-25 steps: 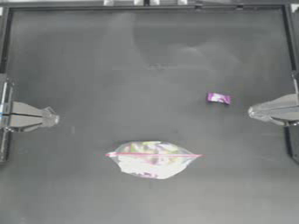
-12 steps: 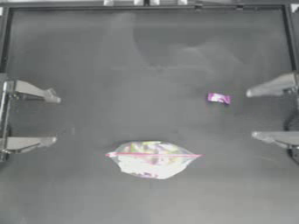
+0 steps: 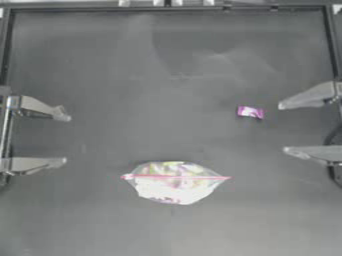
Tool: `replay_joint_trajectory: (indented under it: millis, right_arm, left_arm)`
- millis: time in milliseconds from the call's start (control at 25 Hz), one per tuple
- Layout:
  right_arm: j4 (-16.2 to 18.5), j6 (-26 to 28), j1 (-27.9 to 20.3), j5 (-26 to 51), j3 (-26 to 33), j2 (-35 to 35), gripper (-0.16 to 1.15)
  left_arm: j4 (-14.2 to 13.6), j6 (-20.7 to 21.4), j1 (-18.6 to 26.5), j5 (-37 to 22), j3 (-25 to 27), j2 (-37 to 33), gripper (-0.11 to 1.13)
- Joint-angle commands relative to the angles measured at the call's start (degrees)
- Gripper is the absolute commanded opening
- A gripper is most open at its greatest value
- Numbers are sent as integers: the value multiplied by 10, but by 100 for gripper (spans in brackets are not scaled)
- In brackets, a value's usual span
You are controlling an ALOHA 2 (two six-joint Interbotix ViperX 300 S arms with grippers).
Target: Put candy in bag
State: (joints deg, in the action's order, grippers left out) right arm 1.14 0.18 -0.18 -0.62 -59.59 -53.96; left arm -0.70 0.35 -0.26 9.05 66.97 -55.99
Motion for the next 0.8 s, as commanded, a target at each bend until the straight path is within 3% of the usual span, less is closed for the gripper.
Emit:
replay_joint_trajectory:
  millis: [40, 280, 800]
  right_arm:
    - [-21, 2, 1, 81, 70, 39, 97]
    - [-39, 4, 2, 236, 184, 127, 96]
    - [-26, 21, 10, 454, 408, 308, 96]
  left_arm:
    - [-1, 0, -1, -11, -16, 4, 102]
    - [-1, 0, -1, -25, -16, 3, 102]
    - [-1, 0, -2, -37, -8, -2, 102]
